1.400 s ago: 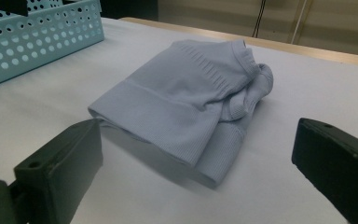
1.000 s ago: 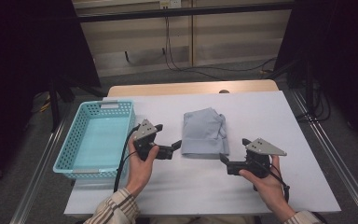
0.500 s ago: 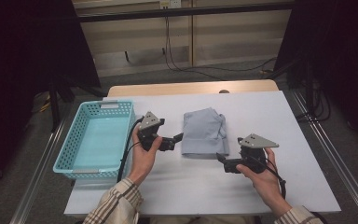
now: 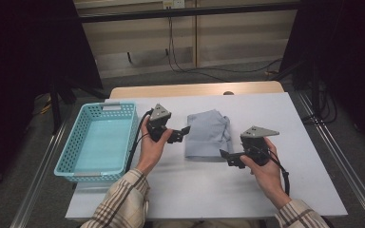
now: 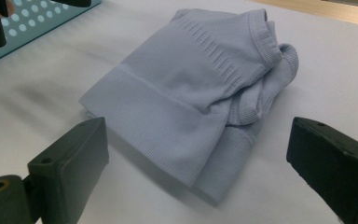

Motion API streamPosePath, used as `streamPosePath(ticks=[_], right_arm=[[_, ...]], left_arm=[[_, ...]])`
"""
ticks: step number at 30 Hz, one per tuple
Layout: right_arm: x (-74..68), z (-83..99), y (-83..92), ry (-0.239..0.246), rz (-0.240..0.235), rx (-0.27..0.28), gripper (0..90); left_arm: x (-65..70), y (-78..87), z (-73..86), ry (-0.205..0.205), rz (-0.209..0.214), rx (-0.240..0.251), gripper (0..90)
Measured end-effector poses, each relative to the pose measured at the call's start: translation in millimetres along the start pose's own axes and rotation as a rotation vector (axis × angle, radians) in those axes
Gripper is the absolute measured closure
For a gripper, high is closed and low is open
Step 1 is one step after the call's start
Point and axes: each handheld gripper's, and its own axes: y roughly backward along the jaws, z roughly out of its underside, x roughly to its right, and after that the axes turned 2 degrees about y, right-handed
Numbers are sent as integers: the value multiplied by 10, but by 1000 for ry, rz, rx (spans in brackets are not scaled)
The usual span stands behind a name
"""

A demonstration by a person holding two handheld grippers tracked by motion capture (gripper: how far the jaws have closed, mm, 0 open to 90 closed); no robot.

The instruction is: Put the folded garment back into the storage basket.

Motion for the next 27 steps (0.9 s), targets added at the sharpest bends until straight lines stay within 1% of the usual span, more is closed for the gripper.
streamPosePath(ticks=[1,3,5,6,7,9,10,11,12,13,14,16,18,19,20,21,22,23,24,25,26,27], right_arm=[[15,-7,-5,-8,4,-3,58],[48,-25,-16,-11,-4,-9,68],[80,-40,-38,-23,-13,-16,77],[92,-51,-50,-29,-27,-16,76],[98,-61,-66,-31,-23,-23,74],[116,-78,-91,-31,-27,-34,76],[126,-88,-106,-35,-32,-38,76],[131,-98,-121,-40,-35,-45,77],[142,-108,-138,-32,-36,-47,76],[143,-119,-153,-39,-34,-52,79],[152,-133,-175,-38,-36,-60,84],[164,-149,-205,-47,-37,-71,85],[173,-165,-238,-43,-27,-85,93],[181,-168,-257,-39,-22,-87,97],[191,-166,-279,-42,-29,-92,97],[198,-155,-302,-45,-28,-106,97],[211,-140,-332,-52,-35,-113,93],[219,-124,-361,-52,-31,-130,86],[227,-106,-397,-49,-21,-145,82],[231,-94,-431,-48,-7,-156,84],[234,-88,-449,-45,-9,-172,92],[235,-85,-459,-55,-4,-177,97]], left_arm=[[-10,-23,-12,-5,-4,-6,39],[-26,-68,-33,-9,-8,-13,39],[-49,-110,-50,-2,-5,-18,39],[-61,-134,-60,7,-6,-26,39],[-70,-146,-65,9,-7,-27,39],[-91,-183,-76,15,-3,-27,39],[-102,-199,-86,12,-10,-34,39],[-112,-220,-93,16,-6,-31,39],[-119,-239,-103,22,-8,-36,39],[-129,-261,-118,8,-19,-45,39],[-125,-280,-124,12,-22,-36,39],[-122,-311,-149,-16,-33,-37,45],[-134,-339,-166,-23,-36,-41,50],[-142,-362,-166,-10,-34,-39,50],[-150,-378,-162,2,-35,-42,50],[-162,-398,-156,2,-41,-43,50],[-176,-413,-148,2,-39,-46,50],[-186,-427,-140,6,-45,-56,50],[-186,-444,-130,22,-46,-48,50],[-192,-448,-125,23,-48,-56,50],[-203,-446,-119,12,-49,-65,50],[-205,-454,-115,14,-51,-64,49]])
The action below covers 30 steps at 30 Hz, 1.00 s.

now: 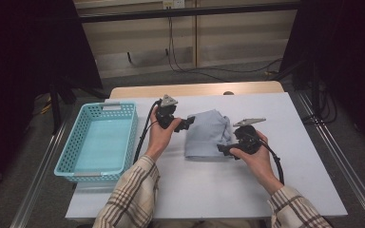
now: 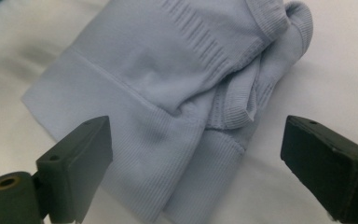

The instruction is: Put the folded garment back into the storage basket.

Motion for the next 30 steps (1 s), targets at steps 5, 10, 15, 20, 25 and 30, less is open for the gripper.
streamPosePath(ticks=[5,10,15,20,25,30], right_arm=[[27,6,-31,8,5,-2,92],[30,21,-100,37,-9,-22,125],[31,62,-137,27,-46,-36,253],[35,78,-150,43,-16,-46,312],[38,127,-177,22,-12,-62,360],[0,126,-146,-15,-24,-93,474]], left_arm=[[-11,-20,-1,18,10,11,47],[3,-60,-14,18,11,10,45],[-9,-80,-19,5,13,-10,44],[10,-101,-6,17,12,-9,44],[-28,-81,-13,-28,0,-48,45],[-29,-92,-12,22,-6,-13,48]])
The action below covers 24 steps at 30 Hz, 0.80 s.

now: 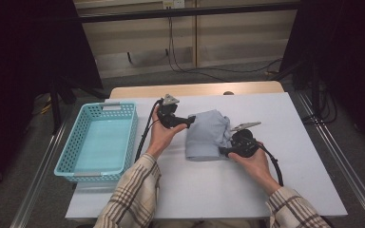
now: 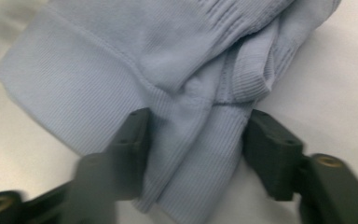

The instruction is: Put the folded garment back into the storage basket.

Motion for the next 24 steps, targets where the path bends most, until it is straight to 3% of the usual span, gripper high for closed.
streamPosePath(ticks=[3,4,5,7,8,11,13,14,15,16,17,18,24], right_arm=[[-4,5,7,0,-10,5,565],[-7,4,9,-8,-25,5,609],[-8,5,9,-14,-34,5,634],[-9,6,8,-19,-41,5,666],[-4,8,9,-17,-49,7,683],[-6,11,11,-18,-52,7,731],[-11,9,9,-15,-47,8,754],[-16,7,11,-17,-46,8,762],[-24,6,9,-17,-34,7,767],[-20,5,6,2,-36,14,771],[-29,5,7,-4,-32,12,773],[-27,5,7,-4,-33,12,774],[-20,10,12,-12,-47,11,774]], left_arm=[[-5,-7,-2,4,-1,-1,52],[-32,7,-9,-33,-3,-34,54],[-18,-9,-4,-6,-3,-17,56],[-21,-21,-4,10,-2,-12,57],[-54,-3,-13,-24,-6,-44,58],[-55,-29,-17,42,6,-14,76],[-79,-12,-36,14,2,-44,114],[-70,-25,-39,19,-4,-35,116],[-52,-50,-38,57,-6,-12,117],[-81,-52,-45,35,4,-36,121],[-61,-82,-41,80,6,-15,129],[-81,-93,-43,60,6,-34,138],[-90,-258,-14,35,10,-116,206]])
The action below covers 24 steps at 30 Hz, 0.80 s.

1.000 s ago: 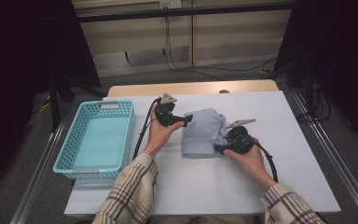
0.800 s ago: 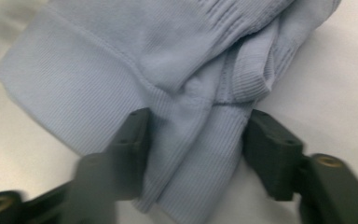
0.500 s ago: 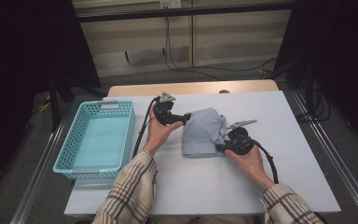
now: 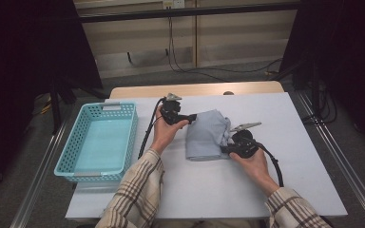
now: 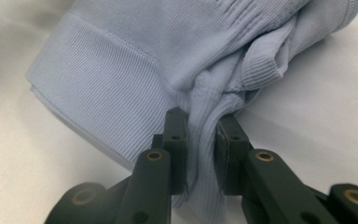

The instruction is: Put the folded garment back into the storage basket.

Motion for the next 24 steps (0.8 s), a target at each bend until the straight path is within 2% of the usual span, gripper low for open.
streamPosePath(ticks=[2,6,8,10,11,12,13,15,18,19,20,22,23,24], right_arm=[[2,1,2,-3,-2,-2,773],[14,5,-1,0,-5,4,773],[15,6,-1,1,-7,5,773],[16,7,-1,0,-7,6,773],[15,8,-3,1,-4,9,773],[16,8,-3,3,-5,9,772],[18,9,-2,-2,-9,7,772],[24,9,-5,8,-5,13,771],[15,11,-5,0,-6,12,771],[16,11,-5,2,-5,13,771],[16,10,-4,4,-8,11,771],[17,10,-5,5,-7,12,771],[17,11,-5,4,-7,12,771],[16,10,-3,5,-8,10,771]], left_arm=[[1,-47,15,12,0,-2,227],[10,-120,52,8,6,-33,312],[35,-155,70,2,-2,-66,326],[49,-190,89,12,6,-68,358],[48,-193,88,-2,1,-77,376],[67,-207,90,16,-11,-73,398],[71,-205,87,-2,-16,-90,407],[94,-226,94,-28,-25,-91,459],[97,-244,105,-3,-14,-78,488],[105,-260,117,1,-22,-60,491],[98,-253,117,-24,-16,-79,497],[98,-261,132,15,6,-60,561],[76,-255,142,11,14,-72,561],[63,-259,161,36,33,-63,576]])
